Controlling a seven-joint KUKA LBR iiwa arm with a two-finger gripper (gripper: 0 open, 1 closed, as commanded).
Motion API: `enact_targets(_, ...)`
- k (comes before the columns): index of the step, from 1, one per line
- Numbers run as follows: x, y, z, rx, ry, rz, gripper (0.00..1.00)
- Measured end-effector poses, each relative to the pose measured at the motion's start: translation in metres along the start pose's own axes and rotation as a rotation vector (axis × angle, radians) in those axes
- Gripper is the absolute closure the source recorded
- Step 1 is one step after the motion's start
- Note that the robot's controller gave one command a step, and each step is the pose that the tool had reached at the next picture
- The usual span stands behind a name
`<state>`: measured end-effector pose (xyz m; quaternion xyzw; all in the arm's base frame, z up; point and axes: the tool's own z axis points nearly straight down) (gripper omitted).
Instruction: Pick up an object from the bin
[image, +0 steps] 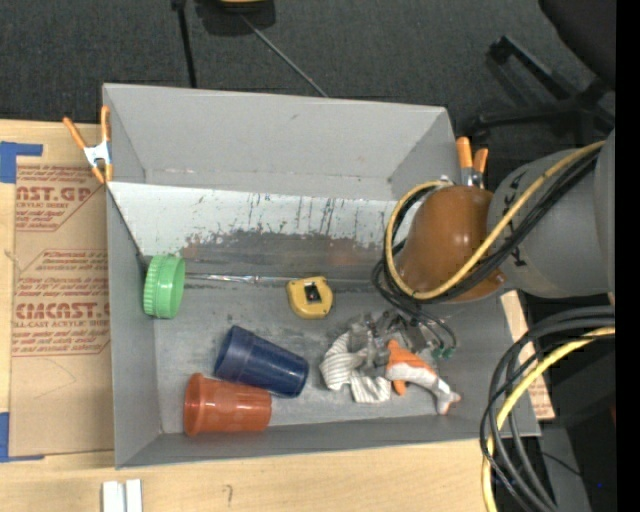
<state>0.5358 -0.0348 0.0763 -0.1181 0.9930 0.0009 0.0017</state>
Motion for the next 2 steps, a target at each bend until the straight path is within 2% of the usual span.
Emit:
enact_targets(1, -0.0001, 0.0001, -0.0001, 0.000, 0.000, 0.000, 1.00)
enact_targets(2, 0.0017, 0.0009, -0.0057, -0.002, 0.008, 0.000, 1.00)
